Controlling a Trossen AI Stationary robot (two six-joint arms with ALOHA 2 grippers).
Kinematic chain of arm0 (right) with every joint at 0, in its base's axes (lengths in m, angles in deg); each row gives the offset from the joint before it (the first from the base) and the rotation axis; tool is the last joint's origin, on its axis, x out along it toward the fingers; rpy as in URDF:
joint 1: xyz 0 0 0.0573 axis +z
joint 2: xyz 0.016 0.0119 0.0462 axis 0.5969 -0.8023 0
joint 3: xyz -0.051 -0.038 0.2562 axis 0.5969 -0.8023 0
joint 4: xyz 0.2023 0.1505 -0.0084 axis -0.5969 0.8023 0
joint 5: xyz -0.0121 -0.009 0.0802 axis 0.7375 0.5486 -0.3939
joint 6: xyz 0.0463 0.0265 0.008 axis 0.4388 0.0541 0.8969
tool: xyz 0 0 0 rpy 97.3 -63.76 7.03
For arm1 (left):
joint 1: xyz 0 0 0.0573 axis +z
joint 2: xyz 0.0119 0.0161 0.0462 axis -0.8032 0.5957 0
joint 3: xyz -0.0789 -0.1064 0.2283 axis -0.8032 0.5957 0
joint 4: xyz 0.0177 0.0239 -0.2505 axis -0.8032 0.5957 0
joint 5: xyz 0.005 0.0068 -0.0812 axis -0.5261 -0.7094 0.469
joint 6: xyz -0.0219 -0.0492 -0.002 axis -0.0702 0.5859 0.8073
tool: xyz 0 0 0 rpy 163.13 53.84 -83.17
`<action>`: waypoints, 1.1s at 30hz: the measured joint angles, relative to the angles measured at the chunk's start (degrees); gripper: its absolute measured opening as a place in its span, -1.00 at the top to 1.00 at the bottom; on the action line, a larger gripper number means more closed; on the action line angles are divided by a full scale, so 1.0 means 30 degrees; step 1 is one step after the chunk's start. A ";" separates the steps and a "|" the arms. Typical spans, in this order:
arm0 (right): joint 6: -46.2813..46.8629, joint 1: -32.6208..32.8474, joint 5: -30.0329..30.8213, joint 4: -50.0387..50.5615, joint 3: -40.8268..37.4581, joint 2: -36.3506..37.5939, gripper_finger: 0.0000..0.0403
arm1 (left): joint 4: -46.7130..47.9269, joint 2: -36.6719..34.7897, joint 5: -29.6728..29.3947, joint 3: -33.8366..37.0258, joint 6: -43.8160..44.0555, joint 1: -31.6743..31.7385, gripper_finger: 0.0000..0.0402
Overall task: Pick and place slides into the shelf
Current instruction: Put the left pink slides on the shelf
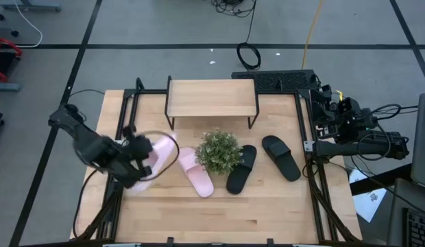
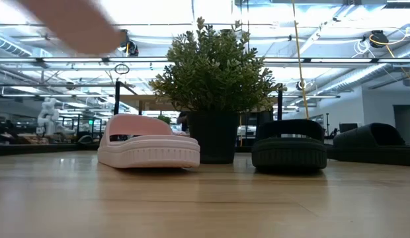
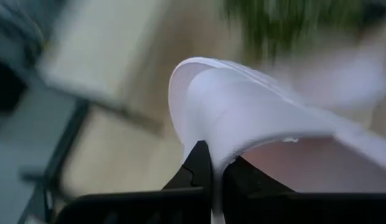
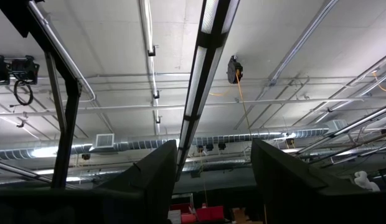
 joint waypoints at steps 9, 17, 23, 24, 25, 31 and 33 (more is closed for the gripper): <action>0.0000 0.0000 0.0007 -0.0026 0.0000 0.0000 0.03 | -0.3933 0.3174 -0.5450 -0.7625 -1.2166 0.7744 1.00; 0.1094 0.0000 0.0073 -0.0053 0.0000 0.0007 0.03 | -0.5121 0.8661 -0.2639 -1.2529 -2.0220 1.4037 1.00; 0.1486 0.0000 0.0080 0.0122 0.0000 0.0007 0.03 | -0.0622 1.2354 -0.3049 -1.4426 -2.0350 1.6562 1.00; 0.1486 0.0000 0.0087 0.0130 0.0000 0.0007 0.03 | -0.0280 1.2719 -0.3019 -1.4463 -2.0126 1.6895 1.00; 0.1458 0.0000 0.0098 0.0134 0.0000 0.0007 0.03 | -0.0004 1.2963 -0.2764 -1.4463 -1.9964 1.7216 1.00; 0.0783 -0.0007 0.1195 0.0274 0.0000 0.0007 0.03 | 0.0093 1.4189 -0.2576 -1.4500 -2.0260 1.7975 1.00; 0.0548 -0.0007 0.1515 0.0383 0.0000 0.0007 0.03 | 0.0082 1.4199 -0.2673 -1.4500 -2.0292 1.8204 1.00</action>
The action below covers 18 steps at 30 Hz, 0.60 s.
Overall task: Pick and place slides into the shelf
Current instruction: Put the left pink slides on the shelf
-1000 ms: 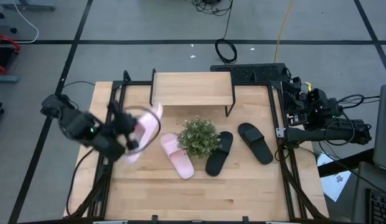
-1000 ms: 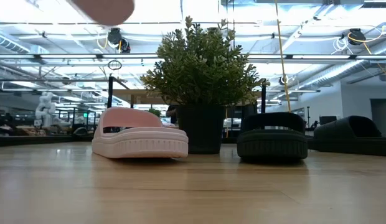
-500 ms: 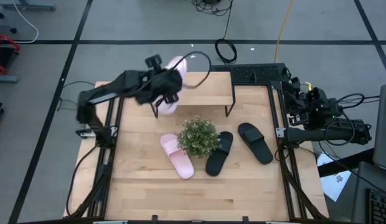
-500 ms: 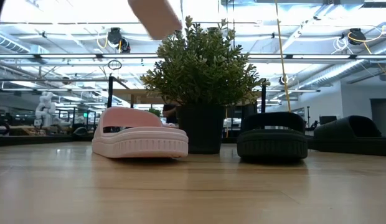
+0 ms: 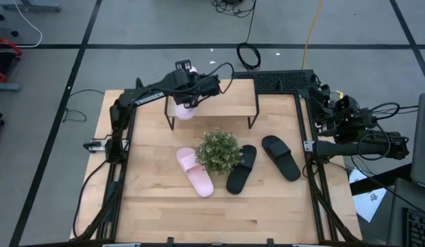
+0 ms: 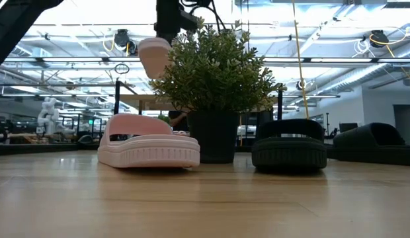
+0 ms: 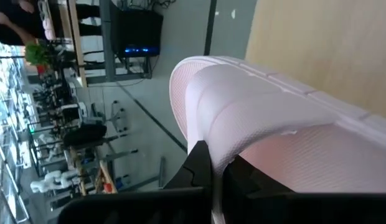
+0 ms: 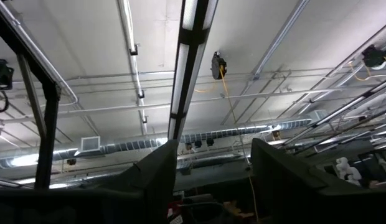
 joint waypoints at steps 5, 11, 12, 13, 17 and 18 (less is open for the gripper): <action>-0.0125 0.0000 -0.0001 0.0334 0.0000 0.0000 0.03 | 0.0015 -0.0108 -0.0726 0.0000 -0.0053 0.0491 1.00; -0.0125 0.0000 -0.0006 0.0505 0.0007 0.0000 0.03 | -0.0254 -0.0103 -0.0553 0.0000 -0.0144 0.0722 1.00; -0.0125 0.0000 -0.0006 0.0545 0.0000 0.0000 0.03 | -0.0555 -0.0103 -0.0657 0.0000 -0.0269 0.0708 1.00; -0.0125 0.0000 -0.0006 0.0569 0.0000 -0.0003 0.03 | -0.0892 -0.0103 -0.0651 0.0000 -0.0398 0.0673 1.00; -0.0125 0.0000 -0.0006 0.0607 0.0000 0.0000 0.03 | -0.1445 -0.0103 -0.0646 0.0000 -0.1077 0.0502 1.00; -0.0125 0.0000 -0.0006 0.0621 0.0000 0.0000 0.03 | -0.1450 -0.0103 -0.0732 0.0000 -0.1198 0.0475 1.00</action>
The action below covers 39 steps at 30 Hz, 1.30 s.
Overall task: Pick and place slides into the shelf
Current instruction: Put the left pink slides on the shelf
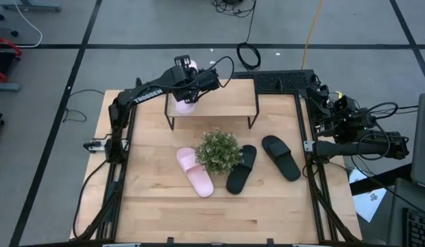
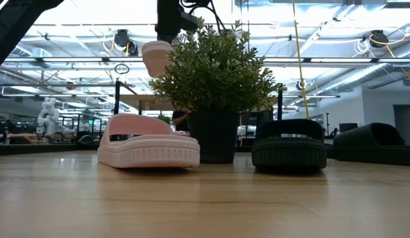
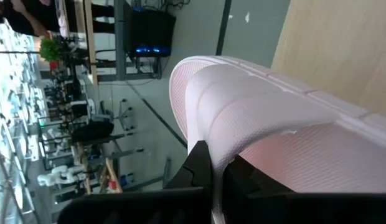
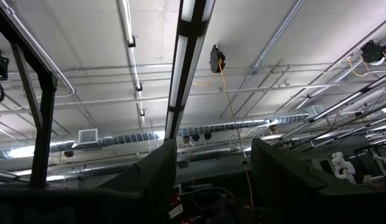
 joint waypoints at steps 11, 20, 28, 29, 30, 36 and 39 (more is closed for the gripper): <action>0.0051 0.0015 -0.0065 0.0173 0.0000 -0.0007 0.03 | -0.3565 -0.2352 -0.1224 0.5943 -0.1701 -0.0344 1.00; 0.0007 0.0000 0.0044 0.0274 0.0000 0.0000 0.03 | -0.9146 -0.5740 -0.0106 1.1982 -0.4308 -0.0238 1.00; 0.0051 0.0000 0.0066 0.0287 0.0003 -0.0015 0.03 | -1.0268 -0.5744 0.0465 1.3150 -0.4740 0.0358 1.00; 0.0051 0.0000 0.0064 0.0296 0.0001 -0.0015 0.03 | -1.0464 -0.5716 0.0561 1.3171 -0.4776 0.0460 1.00; 0.0058 0.0001 0.0058 0.0289 0.0000 -0.0013 0.03 | -1.0474 -0.5712 0.0596 1.3182 -0.4778 0.0559 1.00; 0.0061 0.0007 0.0022 0.0290 0.0005 -0.0007 0.03 | -1.0724 -0.5741 0.1329 1.3187 -0.4910 0.1275 1.00; 0.0018 0.0007 0.0015 0.0290 0.0002 -0.0009 0.03 | -1.0717 -0.5741 0.1652 1.3187 -0.4907 0.1491 1.00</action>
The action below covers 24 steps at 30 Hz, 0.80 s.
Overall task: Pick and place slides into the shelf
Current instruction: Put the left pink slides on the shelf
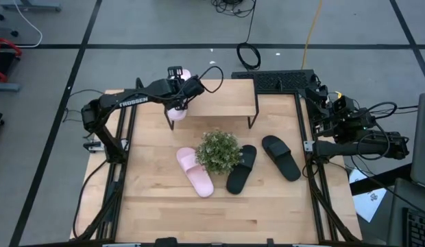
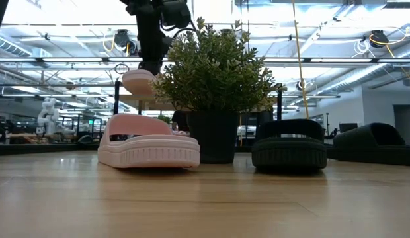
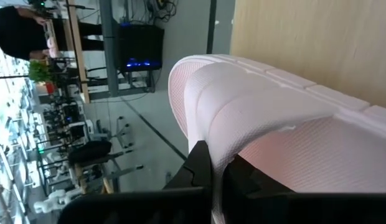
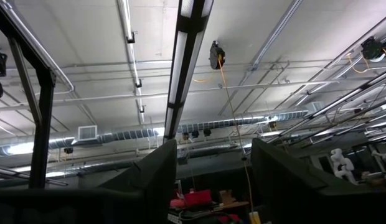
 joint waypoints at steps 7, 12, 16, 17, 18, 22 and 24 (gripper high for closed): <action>-0.0091 0.0000 -0.0007 0.0000 -0.0002 -0.0005 0.03 | 0.0006 0.0007 0.0819 0.0007 0.0015 0.0117 1.00; -0.0091 0.0000 -0.0015 0.0000 0.0003 0.0002 0.03 | -0.0473 0.0007 0.0825 0.0932 0.0007 0.0103 0.99; -0.0098 0.0000 -0.0016 0.0000 -0.0001 -0.0005 0.03 | -0.0571 -0.0015 0.0836 0.1700 0.0145 0.0119 0.92; -0.0098 0.0000 -0.0015 0.0007 -0.0002 -0.0002 0.03 | -0.0731 -0.0042 0.0829 0.1846 0.0275 0.0125 0.90; -0.0098 0.0000 -0.0015 0.0004 0.0005 0.0002 0.03 | -0.0896 -0.0051 0.0740 0.1962 0.0457 0.0125 0.87; -0.0098 0.0000 -0.0015 0.0006 0.0000 0.0001 0.03 | -0.1075 -0.0047 0.0830 0.1948 0.0937 0.0121 0.77; -0.0098 0.0000 -0.0015 0.0007 0.0005 -0.0002 0.03 | -0.1306 -0.0034 0.0919 0.1875 0.1158 0.0031 0.71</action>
